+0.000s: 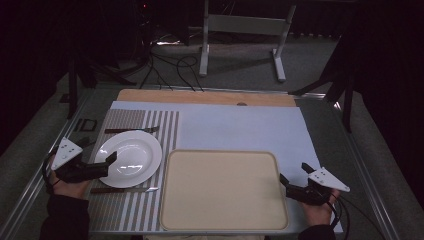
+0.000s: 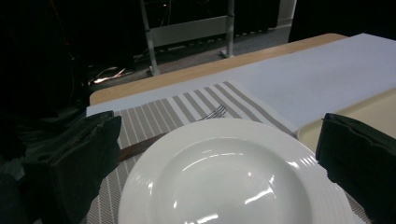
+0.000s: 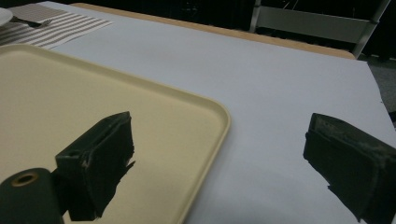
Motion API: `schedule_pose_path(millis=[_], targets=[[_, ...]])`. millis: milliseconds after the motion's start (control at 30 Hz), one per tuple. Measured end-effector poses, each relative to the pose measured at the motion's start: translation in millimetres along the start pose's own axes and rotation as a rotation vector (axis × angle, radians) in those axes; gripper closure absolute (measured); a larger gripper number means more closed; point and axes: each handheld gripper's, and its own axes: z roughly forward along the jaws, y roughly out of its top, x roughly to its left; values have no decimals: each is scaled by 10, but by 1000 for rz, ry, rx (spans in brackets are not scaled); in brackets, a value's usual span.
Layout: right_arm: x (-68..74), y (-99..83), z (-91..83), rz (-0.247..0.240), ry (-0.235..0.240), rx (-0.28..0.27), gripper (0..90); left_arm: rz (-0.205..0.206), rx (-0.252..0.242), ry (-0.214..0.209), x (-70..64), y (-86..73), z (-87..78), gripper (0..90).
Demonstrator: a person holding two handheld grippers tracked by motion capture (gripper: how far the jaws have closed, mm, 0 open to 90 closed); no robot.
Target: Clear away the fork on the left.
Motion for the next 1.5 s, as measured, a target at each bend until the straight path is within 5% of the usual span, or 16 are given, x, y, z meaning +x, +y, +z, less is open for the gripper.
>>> schedule_pose_path(millis=[1500], targets=[[4,-2,4,-4,-1,4,83,5,39,101,390,224,242,0]])
